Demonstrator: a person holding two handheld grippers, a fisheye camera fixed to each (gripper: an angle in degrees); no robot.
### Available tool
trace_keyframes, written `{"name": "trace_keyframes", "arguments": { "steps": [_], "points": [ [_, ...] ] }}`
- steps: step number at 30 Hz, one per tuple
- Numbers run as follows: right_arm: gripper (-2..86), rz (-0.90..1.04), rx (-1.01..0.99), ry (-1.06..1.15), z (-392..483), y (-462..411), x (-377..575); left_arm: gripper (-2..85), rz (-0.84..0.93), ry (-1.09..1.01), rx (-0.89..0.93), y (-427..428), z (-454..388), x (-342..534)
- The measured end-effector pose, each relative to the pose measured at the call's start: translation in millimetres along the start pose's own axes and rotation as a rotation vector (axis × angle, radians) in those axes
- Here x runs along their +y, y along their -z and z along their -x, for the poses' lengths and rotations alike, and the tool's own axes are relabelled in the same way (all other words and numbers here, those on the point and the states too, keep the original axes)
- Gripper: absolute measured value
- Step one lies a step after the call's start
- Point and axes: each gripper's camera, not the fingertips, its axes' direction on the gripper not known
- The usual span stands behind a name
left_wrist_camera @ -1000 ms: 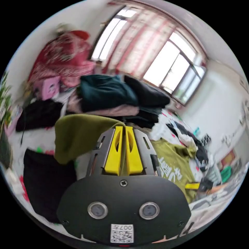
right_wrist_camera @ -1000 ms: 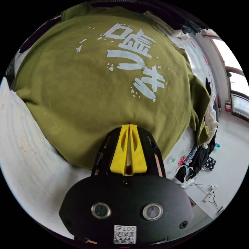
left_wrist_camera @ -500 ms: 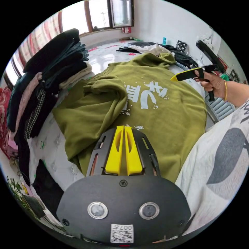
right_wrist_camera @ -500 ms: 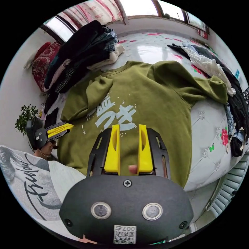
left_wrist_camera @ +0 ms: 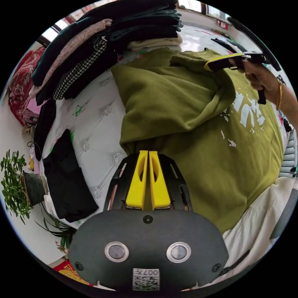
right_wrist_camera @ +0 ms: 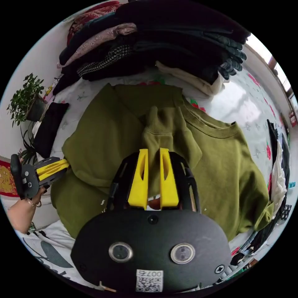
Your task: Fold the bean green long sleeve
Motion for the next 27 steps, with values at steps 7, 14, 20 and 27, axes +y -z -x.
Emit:
{"name": "trace_keyframes", "arguments": {
  "steps": [7,14,20,27],
  "points": [
    [2.2,-0.38,-0.228,-0.338,-177.4,135.9,158.5,-1.0,-0.021,0.098,0.031,-36.1,14.8,-12.1],
    [4.6,-0.269,-0.431,-0.683,-259.3,96.3,292.8,-1.0,0.018,0.076,-0.073,-63.9,4.6,-31.0],
    [7.1,-0.509,-0.343,-0.937,-342.7,158.1,373.1,-0.9,0.041,0.193,-0.001,-71.8,45.8,-20.4],
    [8.7,-0.745,-0.194,-1.331,-491.0,216.9,466.8,-0.9,0.089,0.377,0.091,-83.8,94.5,4.4]
  ]
}}
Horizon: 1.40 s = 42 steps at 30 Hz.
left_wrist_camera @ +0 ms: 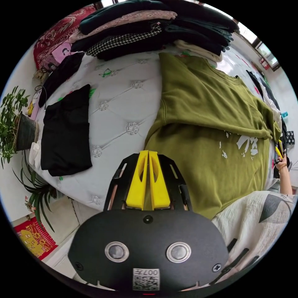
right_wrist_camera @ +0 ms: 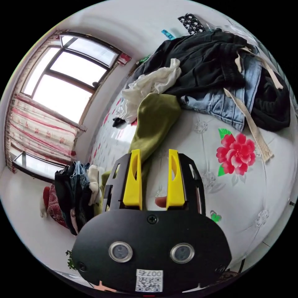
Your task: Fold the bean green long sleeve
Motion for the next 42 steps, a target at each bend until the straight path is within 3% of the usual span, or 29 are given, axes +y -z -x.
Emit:
{"name": "trace_keyframes", "arguments": {
  "steps": [6,9,11,15,17,22,26,30,34,42],
  "points": [
    [3.5,0.023,0.002,-0.136,-28.4,-27.2,-53.7,-1.0,0.011,0.015,0.013,0.5,-5.9,-8.3],
    [0.7,0.004,-0.109,-0.049,1.7,-23.9,-54.6,-1.0,0.018,-0.017,0.009,0.4,-22.2,-17.6],
    [0.3,-0.062,-0.139,0.136,54.9,-4.3,-45.7,-1.0,0.011,-0.048,0.007,2.6,-37.2,-24.1],
    [0.2,-0.1,-0.237,0.768,222.7,35.6,38.7,-0.9,0.003,-0.1,0.01,4.0,-60.4,-35.2],
    [0.5,-0.014,-0.33,0.977,275.2,30.8,98.9,-0.9,-0.009,-0.124,0.023,3.8,-74.4,-43.8],
    [3.0,0.465,-0.458,1.313,333.6,-38.7,298.6,-0.8,-0.068,-0.179,0.134,13.1,-95.4,-55.2],
    [4.6,0.496,-0.421,1.354,326.4,-45.8,351.1,0.8,-0.127,-0.194,0.206,25.0,-96.6,-59.8],
    [5.9,0.394,-0.329,1.119,297.8,-54.6,298.6,4.7,-0.132,-0.219,0.262,19.4,-97.4,-73.0],
    [6.6,0.423,-0.333,0.893,263.0,-78.1,234.4,6.1,-0.147,-0.262,0.313,16.2,-108.5,-86.4],
    [8.4,0.311,-0.229,0.965,270.1,-95.6,238.5,9.9,-0.17,-0.524,0.452,23.6,-199.6,-143.2]
  ]
}}
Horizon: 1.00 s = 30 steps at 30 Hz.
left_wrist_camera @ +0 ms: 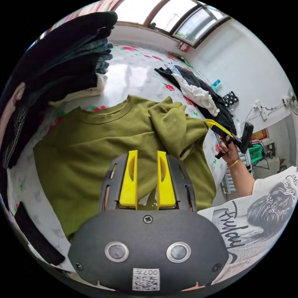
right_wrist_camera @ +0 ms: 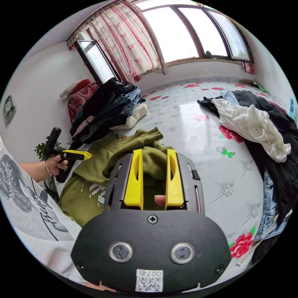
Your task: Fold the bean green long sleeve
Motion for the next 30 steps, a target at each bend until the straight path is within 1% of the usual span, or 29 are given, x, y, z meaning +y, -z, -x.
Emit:
{"name": "trace_keyframes", "arguments": {
  "steps": [3,5,7,8,9,10,12,13,14,15,17,18,19,20,21,22,23,24,26,27,28,30],
  "points": [
    [8.3,0.114,0.084,0.098,10.0,-33.4,-2.7,11.9,0.022,-0.103,0.052,-20.8,-26.8,-42.0],
    [7.6,0.162,0.125,0.163,17.8,-50.5,-4.5,12.6,0.079,-0.201,0.042,-55.7,-55.9,-78.1],
    [6.1,0.212,0.119,0.208,20.7,-67.9,-6.8,11.4,0.158,-0.231,0.032,-93.4,-68.6,-97.2],
    [5.6,0.218,0.122,0.204,19.3,-71.0,-7.5,9.2,0.245,-0.228,0.024,-121.9,-71.3,-105.3],
    [4.6,0.231,0.117,0.197,15.4,-75.2,-8.7,8.0,0.279,-0.215,0.017,-133.0,-71.0,-108.0],
    [3.7,0.243,0.104,0.198,11.4,-77.1,-10.0,4.2,0.295,-0.189,0.018,-139.2,-70.5,-112.6],
    [2.4,0.25,0.099,0.189,5.4,-76.4,-11.8,0.7,0.141,-0.177,0.067,-93.4,-75.2,-124.8],
    [1.8,0.235,0.108,0.179,1.3,-72.3,-12.7,0.5,0.087,-0.192,0.094,-74.4,-77.7,-127.9],
    [1.5,0.227,0.115,0.175,-1.0,-69.6,-13.1,0.0,-0.021,-0.229,0.142,-31.8,-82.9,-133.1],
    [1.2,0.212,0.125,0.162,-6.4,-64.1,-14.3,-0.1,-0.069,-0.252,0.166,-9.7,-85.7,-135.0],
    [0.9,0.163,0.102,0.138,-13.8,-53.0,-17.1,-0.6,-0.241,-0.41,0.283,78.0,-99.5,-132.2],
    [0.8,0.103,0.06,0.125,-16.5,-43.2,-19.8,-0.8,-0.311,-0.501,0.28,115.7,-108.7,-121.7],
    [0.7,0.054,0.029,0.108,-17.9,-35.4,-23.6,-0.8,-0.334,-0.549,0.266,131.4,-113.2,-114.7],
    [0.8,0.038,0.021,0.106,-17.4,-33.2,-25.4,-0.9,-0.343,-0.646,0.247,154.0,-119.8,-99.2],
    [0.8,0.023,0.011,0.111,-14.8,-31.9,-28.5,-0.9,-0.336,-0.68,0.234,161.0,-120.5,-90.9],
    [0.9,0.04,0.02,0.116,-11.1,-36.4,-30.6,-0.8,-0.315,-0.693,0.173,167.5,-114.8,-73.8],
    [1.0,0.053,0.026,0.122,-8.6,-40.2,-30.8,-0.8,-0.294,-0.653,0.099,165.1,-99.5,-55.2],
    [1.2,0.087,0.028,0.143,-2.8,-49.7,-29.4,-0.8,-0.281,-0.618,0.069,161.2,-88.3,-45.2],
    [1.6,0.172,0.024,0.168,4.5,-70.0,-24.5,-0.6,-0.2,-0.396,0.016,137.0,-25.9,1.2],
    [1.9,0.25,0.032,0.174,7.4,-86.7,-19.5,-0.5,-0.181,-0.333,0.022,131.5,-8.7,15.1],
    [2.3,0.318,0.036,0.184,10.0,-100.9,-14.0,0.0,-0.151,-0.222,0.051,121.7,22.6,45.5],
    [3.1,0.356,0.052,0.19,13.5,-113.1,-7.9,2.2,-0.108,-0.038,0.093,108.2,66.4,100.9]
  ]
}}
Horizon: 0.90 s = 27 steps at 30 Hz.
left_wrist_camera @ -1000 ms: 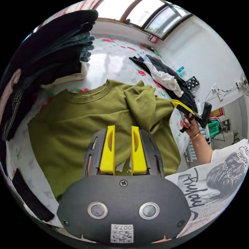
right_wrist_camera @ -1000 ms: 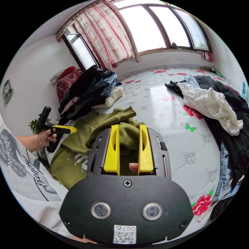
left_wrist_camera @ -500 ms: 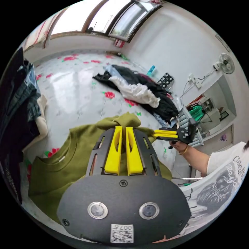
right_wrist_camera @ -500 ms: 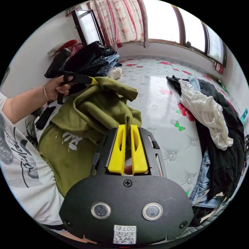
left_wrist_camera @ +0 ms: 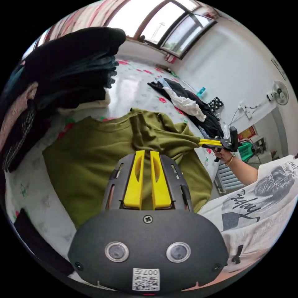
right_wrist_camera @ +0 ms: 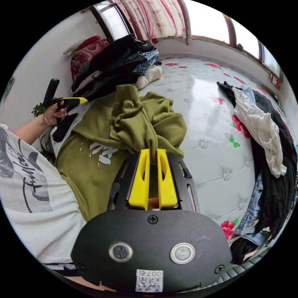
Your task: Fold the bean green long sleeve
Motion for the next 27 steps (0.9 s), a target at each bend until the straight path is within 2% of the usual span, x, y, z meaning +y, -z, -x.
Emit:
{"name": "trace_keyframes", "arguments": {
  "steps": [5,11,14,18,21,23,27],
  "points": [
    [5.6,-0.023,0.075,-0.009,2.7,7.2,-24.9,4.1,0.033,0.078,0.003,-1.6,15.6,43.6],
    [8.6,-0.069,-0.001,0.104,22.0,10.7,-103.4,5.2,0.036,0.083,0.031,-12.0,8.1,54.6],
    [8.7,0.005,-0.07,0.193,49.2,-26.0,-140.8,5.8,0.058,0.098,0.062,-20.0,8.0,68.1],
    [5.4,0.26,-0.099,0.298,87.1,-117.1,-161.0,6.0,0.077,0.127,0.074,-15.6,15.4,89.1],
    [1.6,0.402,0.052,0.282,88.3,-161.3,-155.3,5.9,0.074,0.14,0.058,-3.4,22.6,98.5],
    [0.7,0.365,0.038,0.268,79.0,-148.8,-155.8,5.6,0.05,0.149,0.035,13.6,30.1,106.5],
    [-0.1,0.133,-0.022,0.144,24.9,-63.1,-169.1,5.4,0.003,0.174,0.033,32.6,40.7,116.5]
  ]
}}
